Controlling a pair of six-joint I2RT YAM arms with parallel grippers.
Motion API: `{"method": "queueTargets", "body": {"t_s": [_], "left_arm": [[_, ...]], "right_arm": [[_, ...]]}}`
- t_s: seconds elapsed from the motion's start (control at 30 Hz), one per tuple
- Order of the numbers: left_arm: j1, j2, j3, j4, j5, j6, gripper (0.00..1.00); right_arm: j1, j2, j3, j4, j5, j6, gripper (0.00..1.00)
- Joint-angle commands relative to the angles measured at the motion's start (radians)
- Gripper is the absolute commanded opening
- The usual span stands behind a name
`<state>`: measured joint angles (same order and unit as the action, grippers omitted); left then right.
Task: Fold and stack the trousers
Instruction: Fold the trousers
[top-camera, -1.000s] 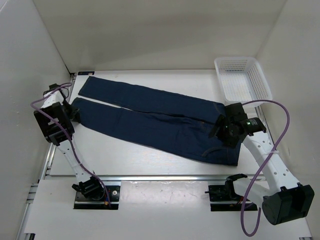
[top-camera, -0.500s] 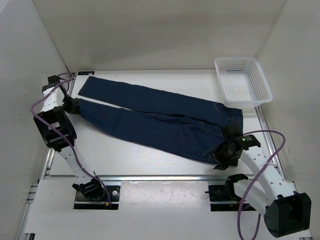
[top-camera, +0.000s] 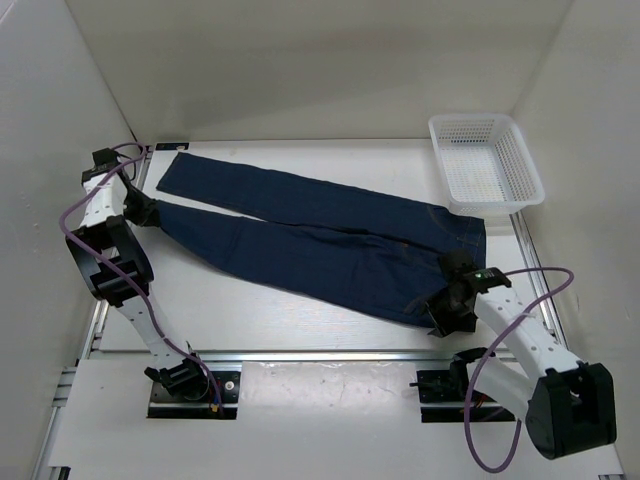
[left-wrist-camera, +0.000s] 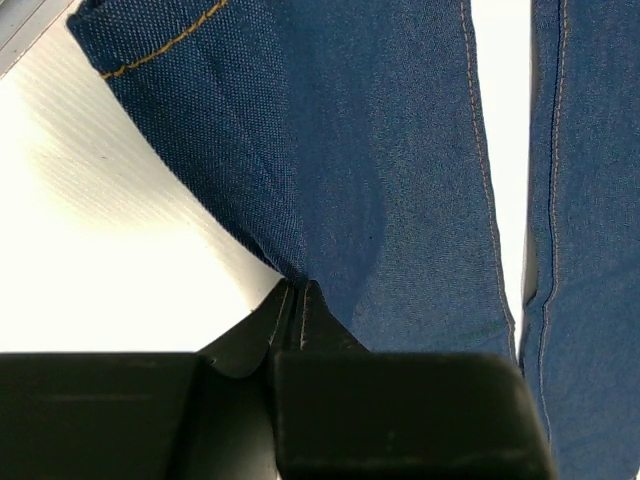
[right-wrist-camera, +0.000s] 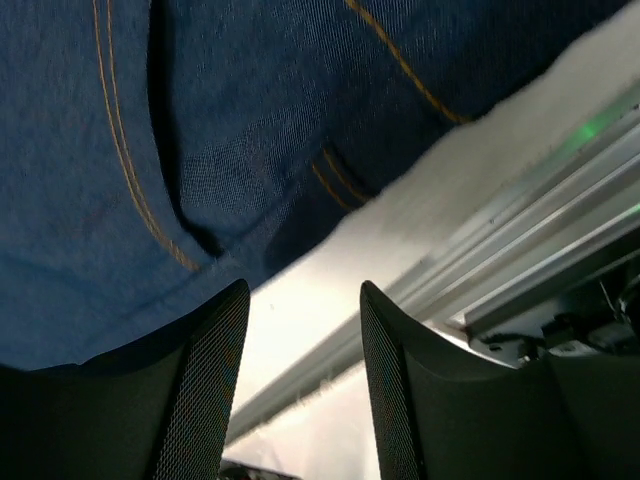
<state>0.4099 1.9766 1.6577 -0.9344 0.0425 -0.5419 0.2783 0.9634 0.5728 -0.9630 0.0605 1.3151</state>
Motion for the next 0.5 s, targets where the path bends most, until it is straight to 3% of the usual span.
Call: {"method": "queueTargets", "body": {"t_s": [0.0, 0.23, 0.33, 0.37, 0.4, 0.47], "left_arm": [[-0.003, -0.067, 0.031, -0.015, 0.008, 0.008, 0.1], [-0.003, -0.067, 0.04, -0.024, -0.001, 0.017, 0.1], [-0.003, -0.067, 0.059, -0.034, -0.01, 0.017, 0.1], [-0.003, -0.067, 0.072, -0.034, -0.01, 0.017, 0.1], [-0.003, -0.067, 0.085, -0.055, -0.01, 0.017, 0.1], [-0.003, -0.058, 0.128, -0.076, -0.01, 0.017, 0.1]], "right_arm": [[0.007, 0.062, -0.004, 0.066, 0.071, 0.053, 0.54], [0.007, 0.136, -0.034, 0.115, 0.157, 0.094, 0.46], [0.007, 0.136, -0.034, 0.115, 0.191, 0.095, 0.32], [0.007, 0.126, -0.034, 0.115, 0.221, 0.095, 0.24], [0.007, 0.126, -0.025, 0.098, 0.235, 0.095, 0.09], [0.007, 0.103, 0.004, 0.054, 0.268, 0.075, 0.0]]}}
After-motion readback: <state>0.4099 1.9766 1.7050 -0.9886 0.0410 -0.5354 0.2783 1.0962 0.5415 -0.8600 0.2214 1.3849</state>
